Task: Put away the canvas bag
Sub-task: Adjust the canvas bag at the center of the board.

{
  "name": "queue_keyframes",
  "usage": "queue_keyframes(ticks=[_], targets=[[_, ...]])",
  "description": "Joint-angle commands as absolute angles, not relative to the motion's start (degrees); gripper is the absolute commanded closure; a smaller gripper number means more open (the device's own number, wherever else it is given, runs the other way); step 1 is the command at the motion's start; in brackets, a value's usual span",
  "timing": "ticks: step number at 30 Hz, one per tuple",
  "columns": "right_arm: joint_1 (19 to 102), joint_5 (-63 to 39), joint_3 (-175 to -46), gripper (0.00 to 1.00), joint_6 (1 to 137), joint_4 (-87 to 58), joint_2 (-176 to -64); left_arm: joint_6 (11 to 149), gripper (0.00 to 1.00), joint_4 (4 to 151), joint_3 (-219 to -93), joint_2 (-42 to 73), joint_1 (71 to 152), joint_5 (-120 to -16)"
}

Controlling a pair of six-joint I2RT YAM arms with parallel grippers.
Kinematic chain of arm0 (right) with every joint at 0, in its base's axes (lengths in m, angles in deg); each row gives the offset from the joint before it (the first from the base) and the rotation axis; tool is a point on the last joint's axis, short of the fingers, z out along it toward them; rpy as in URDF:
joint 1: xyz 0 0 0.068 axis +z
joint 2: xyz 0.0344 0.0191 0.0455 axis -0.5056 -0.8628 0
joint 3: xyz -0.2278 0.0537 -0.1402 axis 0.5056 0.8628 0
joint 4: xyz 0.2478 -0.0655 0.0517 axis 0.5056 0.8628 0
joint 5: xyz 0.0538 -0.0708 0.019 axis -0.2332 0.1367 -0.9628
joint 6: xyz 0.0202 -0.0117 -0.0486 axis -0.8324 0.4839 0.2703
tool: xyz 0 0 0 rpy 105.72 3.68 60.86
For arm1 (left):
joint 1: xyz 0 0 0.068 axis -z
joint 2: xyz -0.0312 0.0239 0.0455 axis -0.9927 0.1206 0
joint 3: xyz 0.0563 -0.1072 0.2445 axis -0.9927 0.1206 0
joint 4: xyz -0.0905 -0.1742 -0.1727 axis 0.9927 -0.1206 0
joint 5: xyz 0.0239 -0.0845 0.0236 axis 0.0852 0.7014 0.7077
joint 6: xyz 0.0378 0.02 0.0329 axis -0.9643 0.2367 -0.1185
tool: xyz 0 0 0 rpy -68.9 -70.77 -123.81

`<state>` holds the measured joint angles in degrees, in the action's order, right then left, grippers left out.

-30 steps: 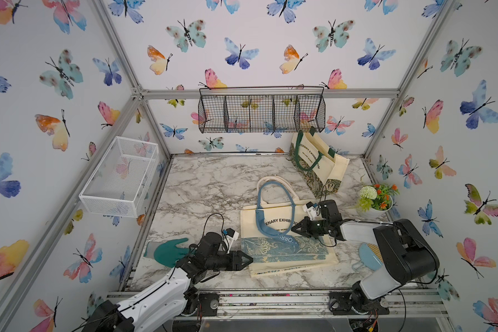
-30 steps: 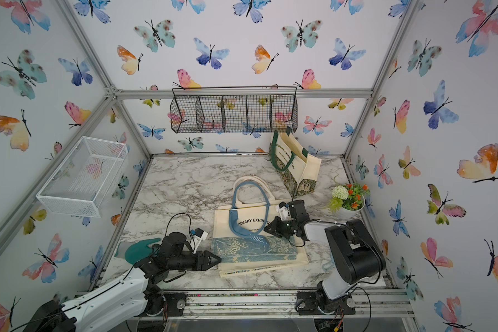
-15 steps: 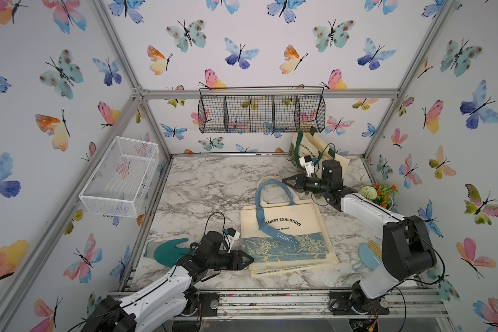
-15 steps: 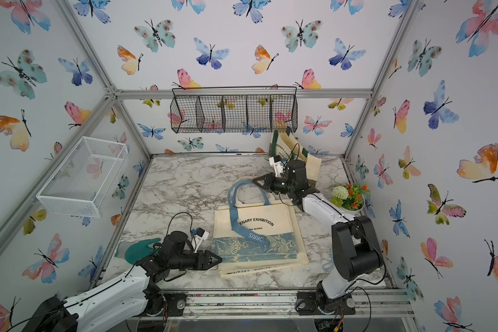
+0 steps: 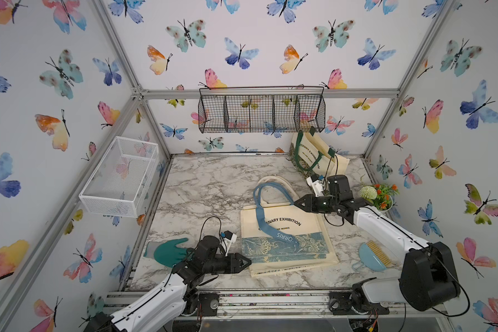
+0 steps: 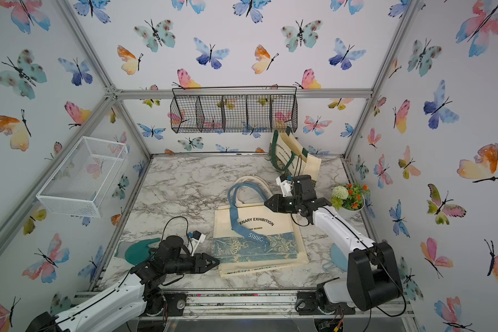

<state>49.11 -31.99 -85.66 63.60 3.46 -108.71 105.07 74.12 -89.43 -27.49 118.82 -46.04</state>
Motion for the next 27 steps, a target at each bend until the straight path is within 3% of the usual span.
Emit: queue_keyframes(ticks=[1, 3, 4, 12, 16, 24, 27], targets=[[45.46, -26.85, -82.18, 0.67, 69.16, 12.19, -104.47, 107.20, 0.74, 77.62, -90.61, -28.33, 118.94, -45.79], [42.34, -26.92, -80.34, 0.66, 69.72, 14.12, -102.67, 106.45, 0.97, 77.67, -91.94, -27.40, 118.94, -46.04], [40.84, -26.67, -79.47, 0.65, 69.90, 14.76, -101.86, 105.98, 1.00, 77.60, -92.49, -26.77, 118.94, -46.15], [38.02, -19.68, -75.72, 0.59, 63.01, 15.54, -101.78, 105.44, 1.00, 80.54, -92.96, -21.63, 118.99, -45.38], [38.02, -18.82, -73.59, 0.57, 60.29, 13.55, -103.70, 105.55, 0.88, 82.53, -92.12, -19.24, 119.02, -44.81], [38.03, -12.05, -73.24, 0.46, 57.74, 12.98, -108.05, 105.90, 0.76, 87.55, -91.06, -14.43, 119.11, -43.75], [38.02, -9.80, -73.72, 0.39, 57.44, 13.31, -109.64, 105.47, 0.65, 88.20, -91.06, -12.91, 119.16, -43.89]])
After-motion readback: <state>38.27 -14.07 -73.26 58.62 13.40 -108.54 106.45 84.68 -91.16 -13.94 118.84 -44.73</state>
